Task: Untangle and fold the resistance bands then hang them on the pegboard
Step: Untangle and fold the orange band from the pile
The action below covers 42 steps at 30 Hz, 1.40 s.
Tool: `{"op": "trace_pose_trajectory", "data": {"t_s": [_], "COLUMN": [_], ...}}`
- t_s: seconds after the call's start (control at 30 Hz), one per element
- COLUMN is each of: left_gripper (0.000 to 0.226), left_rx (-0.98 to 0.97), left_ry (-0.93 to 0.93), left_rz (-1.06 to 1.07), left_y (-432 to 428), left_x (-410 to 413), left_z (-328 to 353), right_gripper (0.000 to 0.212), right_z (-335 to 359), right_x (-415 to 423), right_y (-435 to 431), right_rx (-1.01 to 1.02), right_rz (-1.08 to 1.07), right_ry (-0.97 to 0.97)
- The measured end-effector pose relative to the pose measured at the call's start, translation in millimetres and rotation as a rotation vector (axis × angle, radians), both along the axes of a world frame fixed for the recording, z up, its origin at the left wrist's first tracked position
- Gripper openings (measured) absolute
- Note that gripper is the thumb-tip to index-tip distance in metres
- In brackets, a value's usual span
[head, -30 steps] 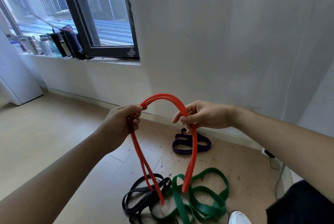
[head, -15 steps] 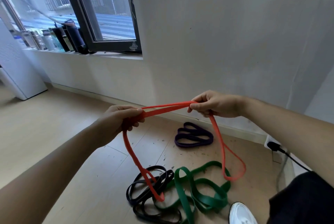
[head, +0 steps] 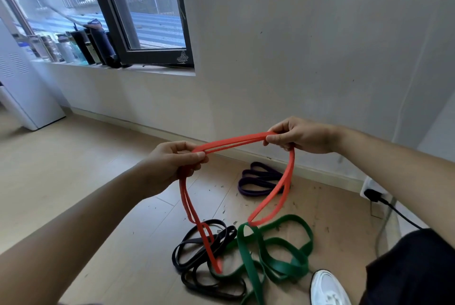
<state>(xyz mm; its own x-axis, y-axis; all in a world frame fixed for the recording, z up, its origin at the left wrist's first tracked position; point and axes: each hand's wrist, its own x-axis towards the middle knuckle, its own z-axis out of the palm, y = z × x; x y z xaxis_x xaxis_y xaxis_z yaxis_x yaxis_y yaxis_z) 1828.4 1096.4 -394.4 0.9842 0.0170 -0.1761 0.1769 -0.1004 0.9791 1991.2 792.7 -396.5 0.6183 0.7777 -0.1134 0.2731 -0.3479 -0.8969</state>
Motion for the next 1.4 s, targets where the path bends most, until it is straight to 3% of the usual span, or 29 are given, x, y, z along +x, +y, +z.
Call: {"op": "trace_pose_trajectory", "data": {"t_s": [0.37,0.6,0.73,0.87,1.0,1.2,1.33,1.4], "left_gripper": [0.039,0.032,0.034,0.036,0.037,0.031,0.046,0.043], "left_rx": [-0.130,-0.078,-0.009,0.078,0.088,0.206,0.180,0.175], "left_ry": [-0.179,-0.255,-0.277,-0.299,-0.314,-0.265,-0.284,-0.302], "left_rz": [0.247,0.124,0.044,-0.028,-0.038,-0.158,-0.174,-0.177], "left_y": [-3,-13,-25,-29,-23,-8,-4,-8], "left_x": [2,1,4,6,7,1,2,4], "left_z": [2,8,10,9,8,-3,-4,-4], "right_gripper": [0.026,0.024,0.029,0.029,0.021,0.021,0.015,0.016], "right_z": [-6,-14,-2,10,15,35,53,61], "right_x": [1,-21,-41,-57,-64,-69,-68,-66], "right_y": [3,23,51,74,84,80,70,64], "right_rx": [-0.071,-0.249,-0.132,0.075,0.115,0.198,0.291,0.366], "right_rz": [0.029,0.234,0.287,0.199,0.108,0.056,-0.006,-0.050], "right_ry": [0.044,0.031,0.063,-0.026,-0.214,-0.306,-0.328,-0.291]}}
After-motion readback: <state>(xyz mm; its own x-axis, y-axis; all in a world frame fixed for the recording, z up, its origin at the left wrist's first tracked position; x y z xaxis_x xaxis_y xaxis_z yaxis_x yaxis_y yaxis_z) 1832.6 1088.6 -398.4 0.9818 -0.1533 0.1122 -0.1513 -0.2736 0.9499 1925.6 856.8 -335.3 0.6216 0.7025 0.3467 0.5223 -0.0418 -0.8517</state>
